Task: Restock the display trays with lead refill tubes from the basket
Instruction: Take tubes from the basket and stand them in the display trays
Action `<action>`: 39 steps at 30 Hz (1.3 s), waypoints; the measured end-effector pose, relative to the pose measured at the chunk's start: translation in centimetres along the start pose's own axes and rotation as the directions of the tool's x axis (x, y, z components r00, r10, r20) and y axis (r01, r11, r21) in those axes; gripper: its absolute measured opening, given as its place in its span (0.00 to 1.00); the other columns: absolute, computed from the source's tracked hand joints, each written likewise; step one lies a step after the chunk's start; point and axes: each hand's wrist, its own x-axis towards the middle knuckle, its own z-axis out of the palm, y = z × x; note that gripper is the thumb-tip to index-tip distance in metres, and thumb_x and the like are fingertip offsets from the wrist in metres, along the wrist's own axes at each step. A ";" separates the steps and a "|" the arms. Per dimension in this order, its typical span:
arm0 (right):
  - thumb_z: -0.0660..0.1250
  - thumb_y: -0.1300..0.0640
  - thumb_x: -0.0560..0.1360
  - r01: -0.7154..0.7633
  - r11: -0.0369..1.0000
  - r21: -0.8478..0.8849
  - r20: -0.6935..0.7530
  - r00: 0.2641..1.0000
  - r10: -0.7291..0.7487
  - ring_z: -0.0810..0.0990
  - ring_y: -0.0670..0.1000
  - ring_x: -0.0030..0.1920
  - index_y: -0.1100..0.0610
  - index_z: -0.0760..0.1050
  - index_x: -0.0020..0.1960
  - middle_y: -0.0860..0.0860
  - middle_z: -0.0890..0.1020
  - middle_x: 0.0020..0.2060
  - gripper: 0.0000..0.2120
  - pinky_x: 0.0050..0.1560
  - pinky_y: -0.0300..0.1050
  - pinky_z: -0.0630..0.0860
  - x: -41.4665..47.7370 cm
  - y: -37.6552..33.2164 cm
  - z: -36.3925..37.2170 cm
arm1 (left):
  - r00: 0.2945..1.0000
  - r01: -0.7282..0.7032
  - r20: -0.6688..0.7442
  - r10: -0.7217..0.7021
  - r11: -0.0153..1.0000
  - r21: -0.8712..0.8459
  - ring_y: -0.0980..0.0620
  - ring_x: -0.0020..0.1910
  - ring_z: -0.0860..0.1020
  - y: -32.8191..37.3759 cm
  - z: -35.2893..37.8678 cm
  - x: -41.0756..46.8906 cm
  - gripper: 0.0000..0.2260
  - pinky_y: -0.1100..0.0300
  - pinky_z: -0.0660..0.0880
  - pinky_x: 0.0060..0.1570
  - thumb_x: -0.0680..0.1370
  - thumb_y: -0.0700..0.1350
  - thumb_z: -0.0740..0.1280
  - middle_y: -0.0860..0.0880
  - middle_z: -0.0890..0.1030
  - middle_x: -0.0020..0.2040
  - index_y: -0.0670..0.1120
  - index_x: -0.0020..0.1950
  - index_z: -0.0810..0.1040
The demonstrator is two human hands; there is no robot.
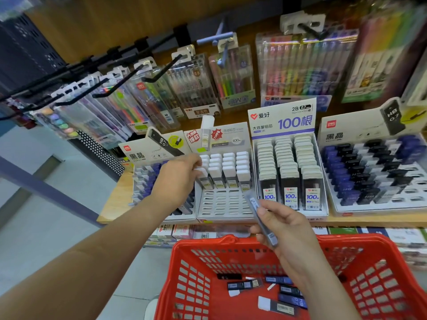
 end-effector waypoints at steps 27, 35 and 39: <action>0.59 0.64 0.81 -0.090 0.988 0.125 0.184 0.981 0.066 0.71 0.46 0.24 0.62 0.76 0.46 0.54 0.79 0.30 0.09 0.24 0.36 0.67 -1.8 -2.0 6.3 | 0.936 0.322 0.352 -0.010 0.434 -0.842 0.53 0.42 0.79 3.6 -7.0 -7.1 0.11 0.59 0.79 0.44 0.75 0.39 0.70 0.45 0.82 0.49 0.48 0.56 0.81; 0.62 0.56 0.81 -0.160 0.987 -0.024 0.324 0.933 0.159 0.74 0.49 0.28 0.59 0.83 0.46 0.56 0.81 0.33 0.13 0.26 0.37 0.70 -2.3 -1.7 11.6 | 0.926 0.376 0.341 -0.163 0.322 -0.869 0.54 0.32 0.81 -2.8 -10.4 -7.9 0.04 0.65 0.80 0.35 0.74 0.35 0.69 0.44 0.84 0.35 0.38 0.47 0.81; 0.61 0.57 0.82 0.045 0.951 -0.307 0.276 0.960 0.044 0.76 0.46 0.31 0.56 0.81 0.48 0.51 0.83 0.36 0.10 0.31 0.38 0.70 -1.5 -1.1 13.0 | 0.921 0.340 0.231 -0.313 0.358 -0.870 0.55 0.30 0.81 -6.9 -11.9 -7.7 0.05 0.65 0.80 0.35 0.74 0.35 0.70 0.46 0.84 0.34 0.40 0.49 0.81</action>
